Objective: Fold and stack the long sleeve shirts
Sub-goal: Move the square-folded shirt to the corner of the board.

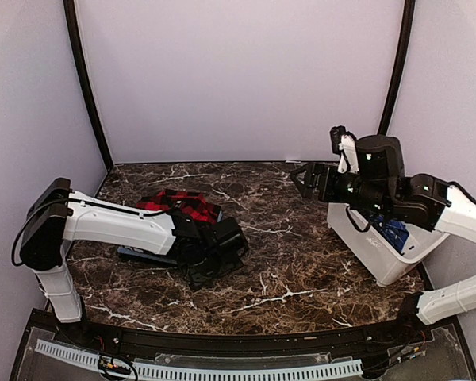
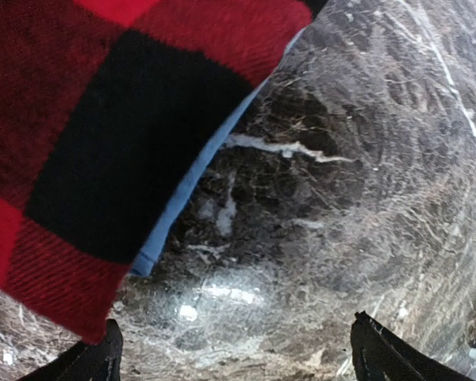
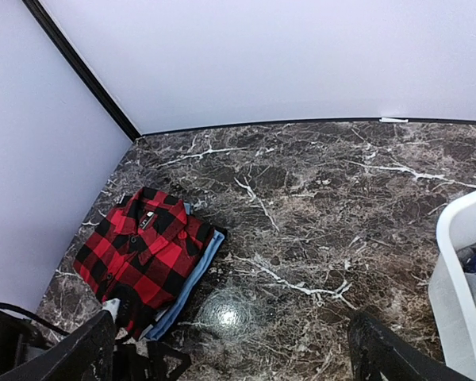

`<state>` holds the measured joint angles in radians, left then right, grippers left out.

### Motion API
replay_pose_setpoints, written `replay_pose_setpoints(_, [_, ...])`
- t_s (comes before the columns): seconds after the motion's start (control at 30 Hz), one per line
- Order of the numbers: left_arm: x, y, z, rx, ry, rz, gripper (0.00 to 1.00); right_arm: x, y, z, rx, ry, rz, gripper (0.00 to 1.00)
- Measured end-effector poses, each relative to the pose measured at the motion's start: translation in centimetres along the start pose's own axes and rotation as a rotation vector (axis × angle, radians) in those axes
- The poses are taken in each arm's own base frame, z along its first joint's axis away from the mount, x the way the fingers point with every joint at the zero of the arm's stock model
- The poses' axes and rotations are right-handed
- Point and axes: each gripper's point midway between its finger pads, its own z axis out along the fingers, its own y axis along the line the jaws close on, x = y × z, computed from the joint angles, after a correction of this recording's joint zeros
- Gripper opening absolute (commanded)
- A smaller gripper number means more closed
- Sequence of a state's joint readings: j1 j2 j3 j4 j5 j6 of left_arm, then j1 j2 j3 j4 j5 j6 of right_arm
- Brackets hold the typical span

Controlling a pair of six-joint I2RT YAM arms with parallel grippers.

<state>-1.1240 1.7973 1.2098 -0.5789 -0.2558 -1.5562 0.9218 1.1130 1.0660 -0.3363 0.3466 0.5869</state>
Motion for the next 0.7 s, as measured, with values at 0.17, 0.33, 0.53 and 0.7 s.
replay_pose_setpoints(0.17, [0.6,1.0,2.5,-0.121,-0.030,-0.095,0.99,-1.5,-0.5,-2.9,-0.023,-0.058,0.011,0.99])
replay_pose_setpoints(0.33, [-0.5,1.3,2.7,-0.169,-0.075,-0.192,0.99,-1.5,-0.9,-4.1,-0.033,-0.070,0.015,0.98])
replay_pose_setpoints(0.53, [-3.7,2.7,3.2,-0.221,-0.132,-0.273,0.99,-1.1,-1.0,-4.8,-0.047,-0.057,0.010,0.99])
replay_pose_setpoints(0.7, [-6.5,3.5,3.7,-0.246,-0.177,-0.293,0.99,-1.2,-0.9,-5.1,-0.058,-0.059,0.013,0.99])
